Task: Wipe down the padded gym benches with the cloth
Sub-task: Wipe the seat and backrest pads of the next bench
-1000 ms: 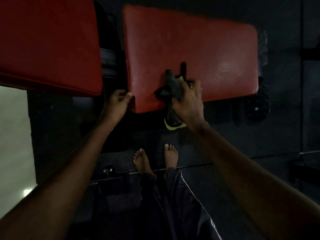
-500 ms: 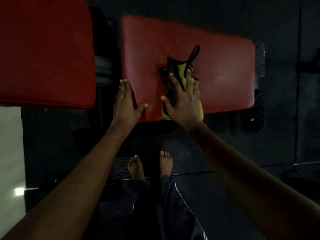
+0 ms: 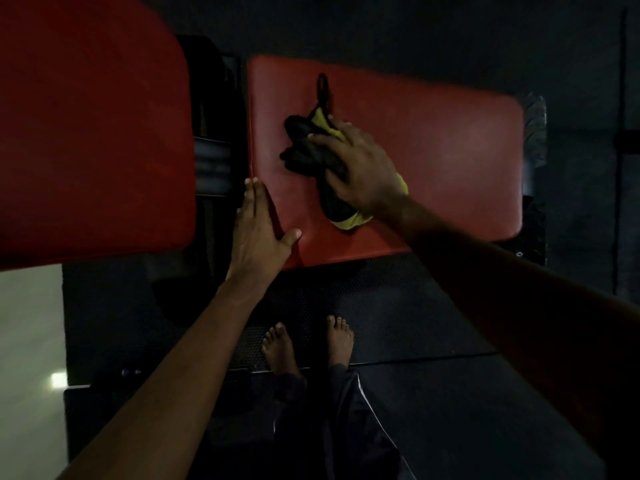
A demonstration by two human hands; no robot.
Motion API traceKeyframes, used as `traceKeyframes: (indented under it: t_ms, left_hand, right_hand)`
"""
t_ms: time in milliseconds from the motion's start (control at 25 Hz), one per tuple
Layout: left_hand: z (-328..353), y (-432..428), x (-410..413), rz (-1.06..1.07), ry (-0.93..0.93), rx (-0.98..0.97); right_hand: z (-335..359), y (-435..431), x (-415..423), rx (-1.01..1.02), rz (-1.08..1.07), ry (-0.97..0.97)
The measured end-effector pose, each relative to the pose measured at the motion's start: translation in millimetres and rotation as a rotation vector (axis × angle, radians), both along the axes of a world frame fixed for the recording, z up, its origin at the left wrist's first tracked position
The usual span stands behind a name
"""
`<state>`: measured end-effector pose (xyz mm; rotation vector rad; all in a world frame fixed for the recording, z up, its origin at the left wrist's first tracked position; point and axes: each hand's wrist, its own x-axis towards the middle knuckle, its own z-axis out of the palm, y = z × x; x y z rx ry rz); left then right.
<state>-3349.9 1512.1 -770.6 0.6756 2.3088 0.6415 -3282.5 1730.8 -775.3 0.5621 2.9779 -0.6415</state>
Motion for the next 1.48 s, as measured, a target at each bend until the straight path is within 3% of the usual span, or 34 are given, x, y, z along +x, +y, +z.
traceKeyframes:
  t_ms: [200, 320, 400, 520, 600, 680, 800, 880, 960, 1080, 1200, 1400, 1480]
  left_hand:
    - [1, -2, -7, -0.053, -0.034, -0.029]
    - [0, -2, -8, -0.054, -0.043, -0.025]
    - [-3, -3, -5, -0.045, -0.039, -0.007]
    - [-9, -6, -6, -0.041, -0.048, 0.002]
    - [-7, -6, -5, -0.048, -0.041, -0.012]
    - [-3, -4, -5, -0.060, -0.021, -0.028]
    - [-2, -4, -7, -0.081, -0.032, -0.044]
    - [-3, -6, -7, -0.077, -0.058, -0.046]
    - [-2, -8, -8, -0.037, -0.103, 0.001]
    - [0, -18, -8, 0.114, -0.177, 0.139]
    - [4, -48, -7, 0.338, -0.375, 0.213]
    - [20, -68, -4, 0.504, -0.639, 0.250]
    - [20, -62, 1, 0.520, -0.572, 0.233]
  right_hand:
    - [-2, 27, 11, -0.058, -0.670, 0.066]
    - [5, 20, -9, -0.135, -0.823, 0.068]
    - [12, 14, -14, -0.141, -0.714, 0.033]
    - [17, 5, -2, -0.094, -0.273, -0.026]
    - [17, 18, 8, -0.080, -0.095, -0.060]
    - [14, 39, 16, -0.063, -0.220, -0.046]
    - [10, 46, 20, -0.073, -0.628, 0.003]
    - [13, 31, 9, -0.094, -0.738, -0.006]
    - [18, 12, 1, -0.116, -0.701, -0.036]
    - [21, -20, 6, -0.129, -0.434, -0.049]
    - [21, -55, 29, -0.117, -0.180, -0.092]
    - [25, -74, 4, -0.049, -0.254, -0.148]
    - [28, -84, -15, 0.020, -0.122, -0.174]
